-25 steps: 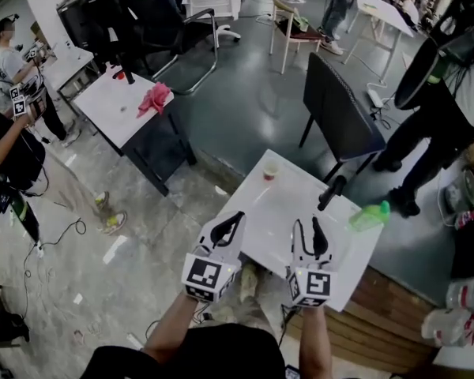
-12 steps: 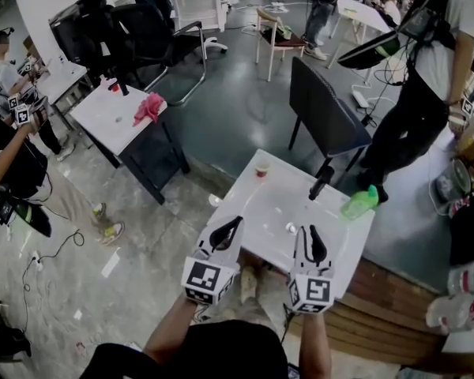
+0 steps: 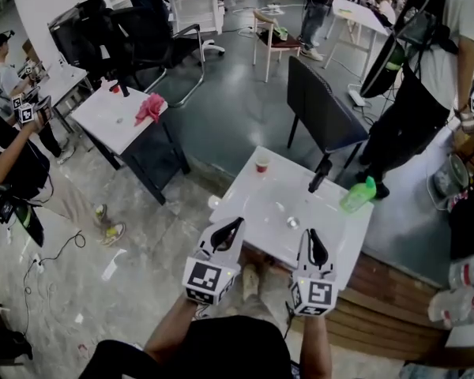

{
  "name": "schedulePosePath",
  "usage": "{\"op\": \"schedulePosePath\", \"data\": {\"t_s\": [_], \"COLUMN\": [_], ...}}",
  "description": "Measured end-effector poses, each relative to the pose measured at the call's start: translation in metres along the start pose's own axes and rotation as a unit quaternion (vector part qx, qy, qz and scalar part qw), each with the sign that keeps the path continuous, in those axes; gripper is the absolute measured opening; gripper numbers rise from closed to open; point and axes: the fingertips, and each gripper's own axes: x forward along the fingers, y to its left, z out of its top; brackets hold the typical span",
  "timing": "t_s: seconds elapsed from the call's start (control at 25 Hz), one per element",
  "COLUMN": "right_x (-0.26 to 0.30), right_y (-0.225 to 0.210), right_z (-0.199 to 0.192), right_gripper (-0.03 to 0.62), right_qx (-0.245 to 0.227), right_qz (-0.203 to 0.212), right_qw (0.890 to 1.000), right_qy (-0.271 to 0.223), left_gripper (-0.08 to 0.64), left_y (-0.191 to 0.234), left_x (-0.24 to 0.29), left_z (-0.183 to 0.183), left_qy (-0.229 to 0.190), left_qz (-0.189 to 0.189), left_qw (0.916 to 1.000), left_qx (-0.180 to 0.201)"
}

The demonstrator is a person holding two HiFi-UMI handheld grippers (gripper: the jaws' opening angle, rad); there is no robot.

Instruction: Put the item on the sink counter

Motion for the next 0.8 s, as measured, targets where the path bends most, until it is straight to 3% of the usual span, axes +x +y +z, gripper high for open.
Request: {"op": "schedulePosePath", "data": {"t_s": [0.8], "right_x": [-0.0087], "right_y": [0.0031], "right_z": [-0.0034], "right_gripper": [0.0], "right_qx": [-0.004], "right_qz": [0.001], "right_qw": [1.0], "right_qy": [0.006], "left_gripper": [0.002], "left_y": [-0.0034], "left_x": [-0.0068], "left_z": [-0.0025], "left_qy": [0.003], "left_qz": [0.002], "left_qw": [1.0], "left_qx": [0.001]}}
